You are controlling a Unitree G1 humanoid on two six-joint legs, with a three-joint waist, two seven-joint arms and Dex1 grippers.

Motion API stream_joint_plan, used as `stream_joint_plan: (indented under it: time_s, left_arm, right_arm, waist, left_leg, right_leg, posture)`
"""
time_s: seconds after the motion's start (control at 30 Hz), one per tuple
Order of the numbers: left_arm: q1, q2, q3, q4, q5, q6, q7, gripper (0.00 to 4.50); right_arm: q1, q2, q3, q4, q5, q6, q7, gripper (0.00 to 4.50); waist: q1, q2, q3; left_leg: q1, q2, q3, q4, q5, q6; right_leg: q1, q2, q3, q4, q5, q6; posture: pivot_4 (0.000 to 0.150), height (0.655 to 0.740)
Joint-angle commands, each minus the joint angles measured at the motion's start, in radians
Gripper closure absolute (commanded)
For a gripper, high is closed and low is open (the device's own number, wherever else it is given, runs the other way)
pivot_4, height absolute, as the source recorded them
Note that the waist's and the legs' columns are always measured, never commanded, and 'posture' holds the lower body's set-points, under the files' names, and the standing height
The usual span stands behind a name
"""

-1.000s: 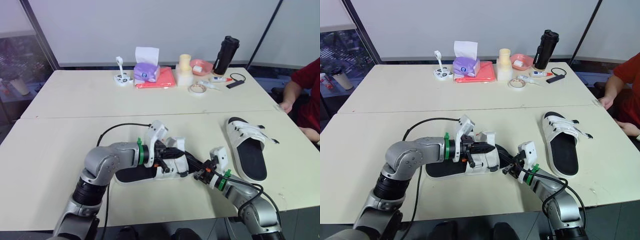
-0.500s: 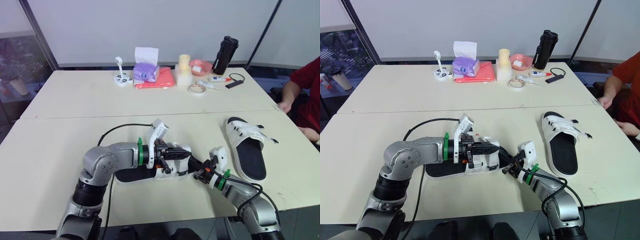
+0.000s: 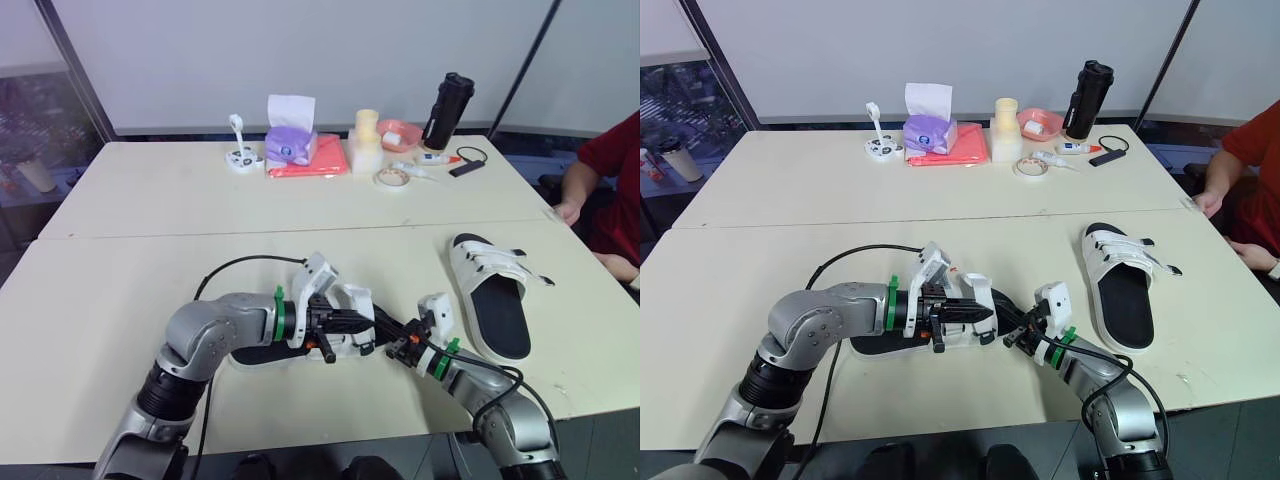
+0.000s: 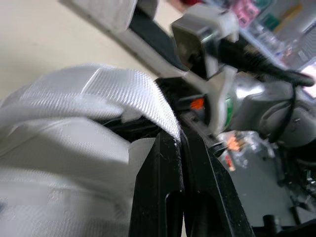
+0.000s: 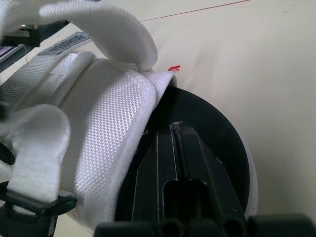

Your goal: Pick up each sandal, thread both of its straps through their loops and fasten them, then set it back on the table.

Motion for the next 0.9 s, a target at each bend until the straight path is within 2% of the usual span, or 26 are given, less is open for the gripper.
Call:
stream_joint_plan:
  time_s: [0.03,0.53,0.63,0.73,0.77,0.9]
  left_arm:
    - [0.000,0.003,0.030,-0.037,-0.035,0.015,-0.005,4.47]
    - [-0.002,-0.008,0.027,0.017,0.041,-0.059,0.042,4.47]
    - [0.000,-0.007,0.029,0.017,0.045,-0.062,0.036,3.64]
    - [-0.001,-0.008,0.037,0.024,0.048,-0.059,0.042,2.16]
    - [0.000,-0.004,0.039,0.025,0.048,-0.057,0.039,1.83]
    - [0.017,0.017,0.035,0.003,0.040,-0.051,0.024,1.83]
  right_arm:
    - [0.051,0.004,0.076,0.128,-0.046,0.067,-0.002,4.50]
    - [0.046,0.010,0.078,0.135,-0.049,0.063,-0.006,4.50]
    - [0.048,0.012,0.079,0.133,-0.049,0.063,-0.008,4.50]
    - [0.047,0.014,0.080,0.133,-0.050,0.064,-0.008,4.50]
    - [0.046,0.015,0.079,0.134,-0.050,0.064,-0.008,4.50]
    - [0.042,0.018,0.079,0.139,-0.052,0.061,-0.007,4.50]
  waist:
    - [0.000,0.000,0.000]
    - [-0.003,0.000,0.000]
    - [-0.004,0.000,0.000]
    - [-0.005,0.000,0.000]
    - [-0.005,0.000,0.000]
    - [-0.007,0.000,0.000]
  left_leg:
    - [0.000,0.000,0.000,0.000,0.000,0.000]
    - [0.001,0.000,0.000,0.000,0.000,0.000]
    - [0.001,0.000,0.000,0.001,0.000,0.000]
    - [0.000,0.000,0.000,0.001,0.000,0.000]
    - [0.000,0.000,0.000,0.001,0.000,0.000]
    - [0.001,0.000,0.000,0.001,0.000,0.000]
  right_leg:
    - [0.000,0.000,0.000,0.000,0.000,0.000]
    - [0.001,0.000,0.000,0.001,0.000,0.000]
    - [0.001,0.000,0.000,0.001,0.000,0.000]
    - [0.001,0.000,0.000,0.001,0.000,0.000]
    - [0.001,0.000,0.000,0.001,0.000,0.000]
    - [0.001,0.000,0.000,0.001,0.000,0.000]
  posture:
    - [0.150,0.7400]
    - [0.150,0.7400]
    - [0.150,0.7400]
    - [0.150,0.7400]
    - [0.150,0.7400]
    - [0.150,0.7400]
